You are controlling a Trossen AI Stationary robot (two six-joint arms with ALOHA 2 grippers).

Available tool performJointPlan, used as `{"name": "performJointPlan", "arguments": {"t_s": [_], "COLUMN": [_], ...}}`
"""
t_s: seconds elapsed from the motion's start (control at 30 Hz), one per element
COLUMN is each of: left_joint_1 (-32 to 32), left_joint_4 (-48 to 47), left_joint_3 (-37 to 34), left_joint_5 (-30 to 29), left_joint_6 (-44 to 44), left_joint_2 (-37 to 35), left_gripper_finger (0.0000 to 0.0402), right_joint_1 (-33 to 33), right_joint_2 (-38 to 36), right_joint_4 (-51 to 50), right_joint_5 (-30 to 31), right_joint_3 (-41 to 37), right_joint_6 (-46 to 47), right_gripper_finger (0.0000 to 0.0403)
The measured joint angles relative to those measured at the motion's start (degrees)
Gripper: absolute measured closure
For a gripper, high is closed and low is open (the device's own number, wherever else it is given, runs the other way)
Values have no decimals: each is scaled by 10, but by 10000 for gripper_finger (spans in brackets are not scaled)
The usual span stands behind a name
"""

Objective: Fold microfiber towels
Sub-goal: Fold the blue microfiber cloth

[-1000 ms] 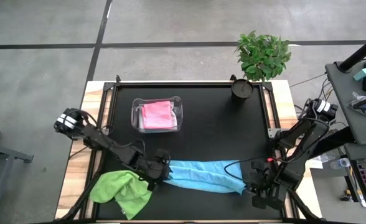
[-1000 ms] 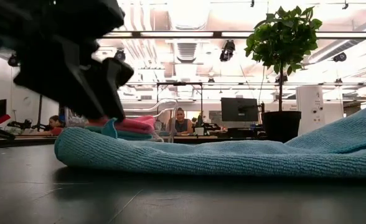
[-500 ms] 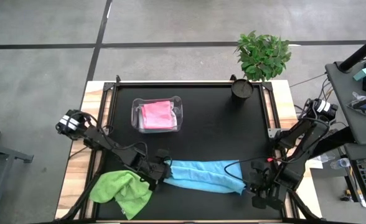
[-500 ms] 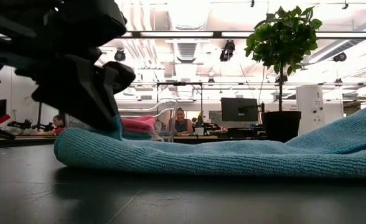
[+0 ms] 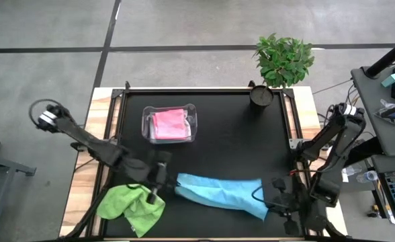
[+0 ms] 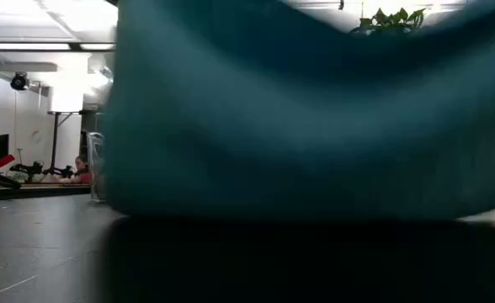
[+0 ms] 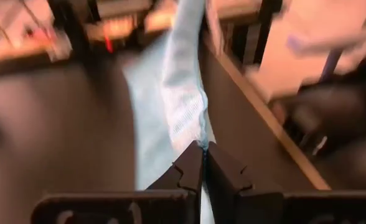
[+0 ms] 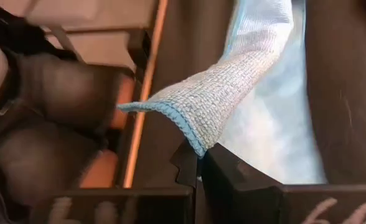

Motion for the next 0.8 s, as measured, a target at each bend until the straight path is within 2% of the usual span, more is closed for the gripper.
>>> {"name": "performJointPlan", "arguments": {"t_s": [0.2, 0.37, 0.43, 0.57, 0.7, 0.8], "left_joint_1": [-3, -4, -3, 7, 24, 33], "left_joint_4": [7, 14, 22, 19, 17, 12], "left_joint_3": [0, -1, -1, -5, -13, -23], "left_joint_5": [-28, -25, -47, -146, -224, -228], "left_joint_6": [3, 70, 73, 73, 65, 60], "left_joint_2": [-106, -156, -167, -167, -167, -176], "left_gripper_finger": [401, 401, 401, 402, 402, 402], "right_joint_1": [4, 7, 5, -6, -14, -15], "right_joint_2": [-23, -41, -51, -62, -79, -94], "right_joint_4": [0, -19, -61, -210, -336, -385], "right_joint_5": [51, 52, 91, 190, 201, 217], "right_joint_3": [52, 88, 104, 126, 130, 121], "right_joint_6": [-77, -168, -151, -63, 20, 53], "right_gripper_finger": [394, 394, 394, 394, 394, 394]}}
